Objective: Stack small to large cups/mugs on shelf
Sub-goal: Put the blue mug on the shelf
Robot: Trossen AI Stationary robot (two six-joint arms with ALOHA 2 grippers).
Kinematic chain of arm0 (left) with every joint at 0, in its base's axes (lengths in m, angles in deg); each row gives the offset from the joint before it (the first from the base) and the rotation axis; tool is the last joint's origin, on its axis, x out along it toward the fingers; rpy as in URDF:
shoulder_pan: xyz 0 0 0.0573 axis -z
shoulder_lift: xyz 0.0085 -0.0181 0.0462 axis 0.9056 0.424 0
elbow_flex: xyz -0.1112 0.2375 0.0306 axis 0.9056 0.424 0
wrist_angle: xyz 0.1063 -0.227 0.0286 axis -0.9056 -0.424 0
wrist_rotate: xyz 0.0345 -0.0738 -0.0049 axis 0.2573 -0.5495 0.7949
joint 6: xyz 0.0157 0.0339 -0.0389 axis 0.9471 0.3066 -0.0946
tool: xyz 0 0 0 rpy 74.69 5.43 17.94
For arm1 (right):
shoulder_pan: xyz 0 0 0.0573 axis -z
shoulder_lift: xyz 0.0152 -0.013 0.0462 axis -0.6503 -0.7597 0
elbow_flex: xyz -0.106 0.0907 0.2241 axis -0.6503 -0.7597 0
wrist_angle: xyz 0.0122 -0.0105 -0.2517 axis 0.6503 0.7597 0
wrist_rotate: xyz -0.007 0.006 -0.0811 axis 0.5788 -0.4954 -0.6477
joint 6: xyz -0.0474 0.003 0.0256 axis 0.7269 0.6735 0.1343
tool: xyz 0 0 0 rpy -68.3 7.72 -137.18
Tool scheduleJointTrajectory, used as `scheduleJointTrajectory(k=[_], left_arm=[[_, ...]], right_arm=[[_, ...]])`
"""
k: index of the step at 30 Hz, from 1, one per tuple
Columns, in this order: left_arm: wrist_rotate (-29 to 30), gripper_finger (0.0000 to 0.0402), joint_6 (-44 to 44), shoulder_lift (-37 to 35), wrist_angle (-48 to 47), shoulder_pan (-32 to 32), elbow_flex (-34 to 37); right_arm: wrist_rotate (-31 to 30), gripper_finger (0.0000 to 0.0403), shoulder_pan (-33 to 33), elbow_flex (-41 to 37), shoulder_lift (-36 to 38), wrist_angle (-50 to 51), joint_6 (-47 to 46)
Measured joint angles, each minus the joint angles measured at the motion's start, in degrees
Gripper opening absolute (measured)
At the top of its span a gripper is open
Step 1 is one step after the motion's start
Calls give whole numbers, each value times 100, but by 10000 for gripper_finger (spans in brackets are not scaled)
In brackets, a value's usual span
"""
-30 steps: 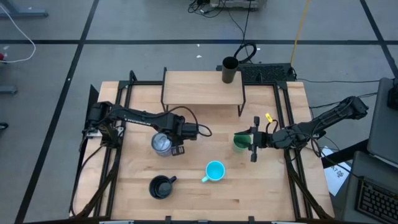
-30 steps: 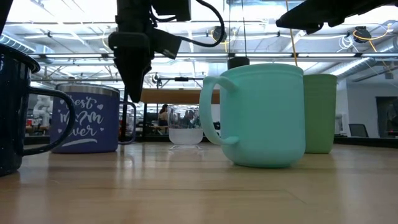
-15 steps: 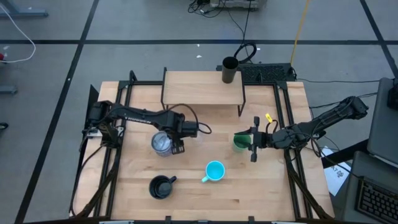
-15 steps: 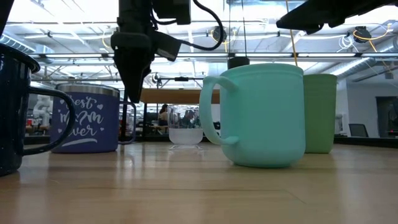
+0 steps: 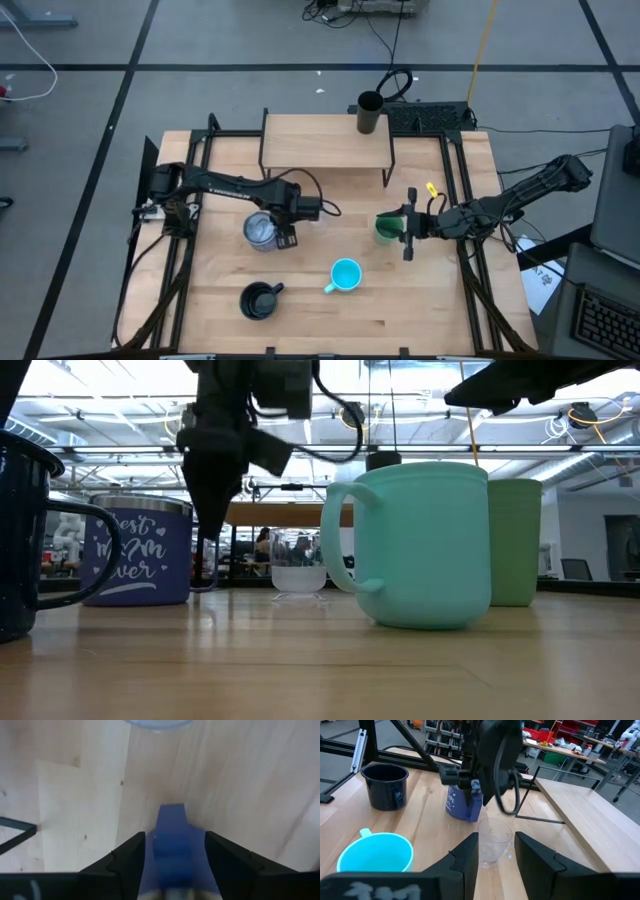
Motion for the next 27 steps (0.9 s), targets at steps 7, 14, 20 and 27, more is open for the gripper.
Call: scheduleJointTrajectory(k=[7, 14, 20, 27], left_arm=[[31, 188, 27, 106, -89, -7, 2], [-13, 91, 114, 105, -114, -9, 0], [-13, 91, 150, 79, -140, 13, 0], [102, 91, 46, 5, -603, 168, -216]], right_arm=[[108, 116, 0, 0, 0, 5, 14], [113, 116, 0, 0, 0, -2, 20], [113, 116, 0, 0, 0, -2, 0], [109, 116, 0, 0, -38, -157, -48]])
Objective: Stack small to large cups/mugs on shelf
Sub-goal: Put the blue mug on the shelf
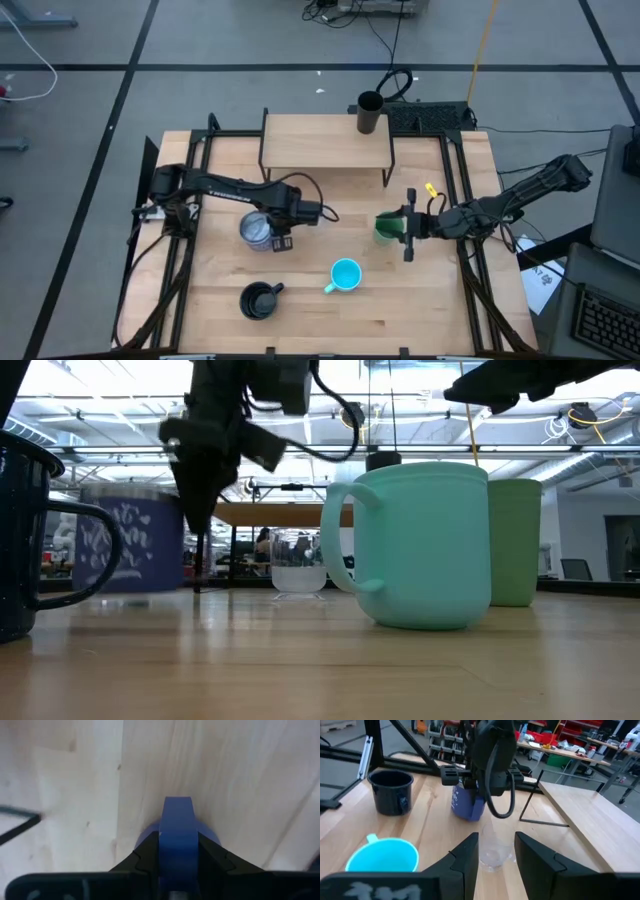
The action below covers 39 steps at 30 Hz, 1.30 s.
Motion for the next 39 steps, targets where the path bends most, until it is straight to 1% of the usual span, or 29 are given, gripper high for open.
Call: scheduleJointTrajectory(k=[3, 9, 13, 18, 20, 24, 27, 31, 33, 36, 39], left_arm=[[26, 91, -30, -12, -239, 63, -243], [193, 91, -25, -8, -735, 174, -918], [309, 91, -16, -8, -1180, 255, -1533], [504, 91, 108, -8, -1694, 351, -2365], [556, 91, 261, -8, -1770, 389, -2681], [608, 91, 895, -8, -1755, 496, -3225], [637, 91, 1147, -8, -1762, 555, -3569], [811, 91, 1381, -8, -1686, 562, -3781], [863, 91, 1454, -8, -1605, 540, -3819], [911, 91, 1585, -8, -1481, 493, -3820], [933, 91, 1788, -8, -1300, 475, -3814]], right_arm=[[-4, 116, 16, 0, -136, -330, 0], [-6, 116, 164, 0, -683, -1156, -59], [-2, 116, 341, 0, -969, -1532, -330], [7, 116, 505, 0, -1127, -1829, -475], [10, 116, 519, 0, -1147, -1917, -471], [25, 116, 520, 0, -1145, -2098, -460], [235, 116, 520, 0, -1148, -2245, -463], [339, 119, 526, 2, -1365, -2679, -492], [331, 128, 531, 60, -1523, -2906, -517], [308, 150, 547, 428, -1828, -2846, -536], [310, 177, 587, 886, -2219, -2810, -338]])
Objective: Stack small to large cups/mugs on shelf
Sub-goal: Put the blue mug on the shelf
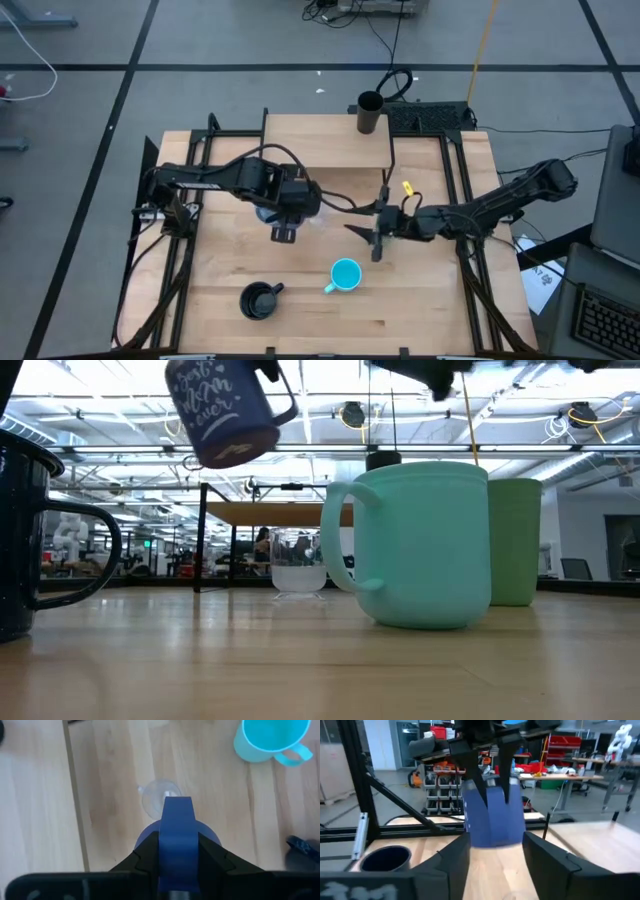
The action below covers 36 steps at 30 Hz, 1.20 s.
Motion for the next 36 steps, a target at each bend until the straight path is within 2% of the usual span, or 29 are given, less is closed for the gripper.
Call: scheduleJointTrajectory(k=[6, 10, 16, 23, 27, 34, 36], left_arm=[[66, 91, 772, 0, 212, -1, 7], [110, 91, 1413, 0, 214, 29, 7], [134, 91, 2796, 0, 269, 106, 7], [94, 91, 4140, 0, 374, 269, 9], [77, 91, 4471, 0, 607, 351, 9], [-8, 91, 4952, 0, 705, 413, 13], [-6, 91, 5038, 0, 824, 410, 13]], right_arm=[[68, 210, 114, 607, -704, -64, 442], [478, 211, 178, 690, -996, -188, 491], [513, 207, 185, 690, -1205, -270, 424], [1316, 206, 494, 690, -1212, -311, 159], [2009, 206, 808, 690, -1220, -312, -84], [2704, 205, 1027, 690, -1256, -313, -134], [2736, 200, 1037, 690, -1266, -252, -132]])
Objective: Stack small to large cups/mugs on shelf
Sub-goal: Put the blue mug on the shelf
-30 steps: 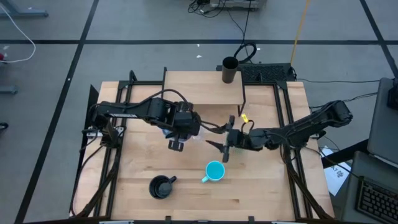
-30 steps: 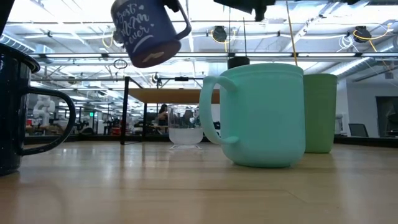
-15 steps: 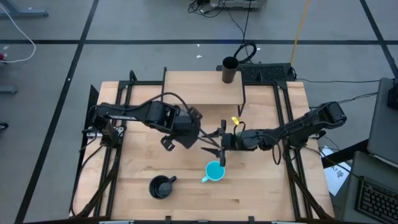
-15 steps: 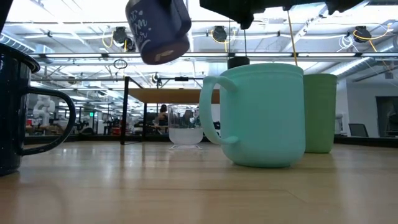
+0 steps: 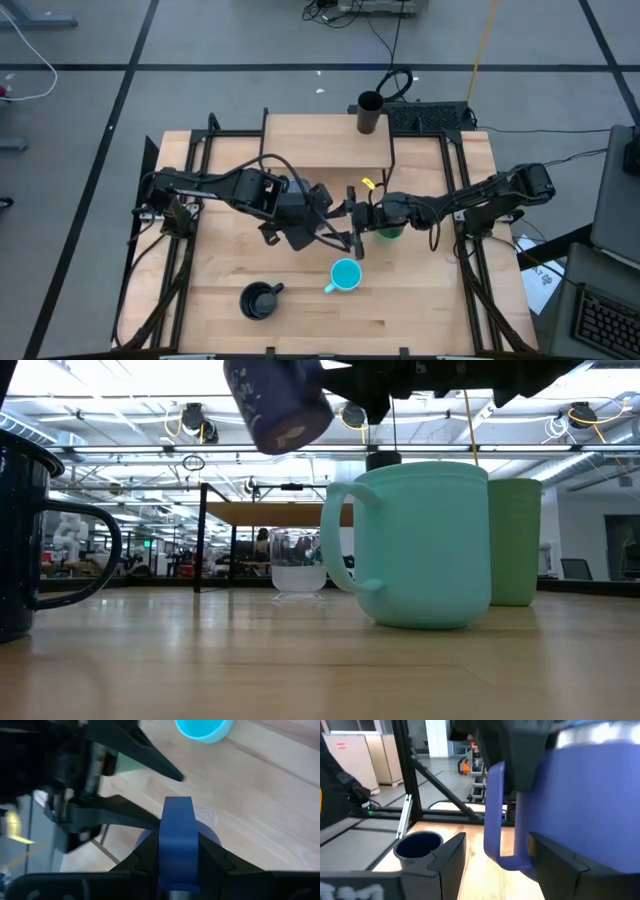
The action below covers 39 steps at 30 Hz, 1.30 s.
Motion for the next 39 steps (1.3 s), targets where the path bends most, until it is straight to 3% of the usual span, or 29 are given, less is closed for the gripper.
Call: scheduleJointTrajectory(k=[6, 18, 27, 33, 39], left_arm=[[3, 91, 194, 0, 99, -3, 0], [-2, 91, 456, 9, 301, 4, 7], [6, 97, 104, 9, 348, 13, 7], [379, 192, -573, 9, 543, 57, 7], [857, 219, -813, 9, 613, 240, 4]], right_arm=[[80, 158, 0, -2, 0, 74, 45], [137, 14, 0, 0, 4, 83, 322], [154, 7, 0, 0, 4, 100, 500], [73, 3, -2, -2, 4, 93, 582], [93, 1, -8, -3, 1, -6, 651]])
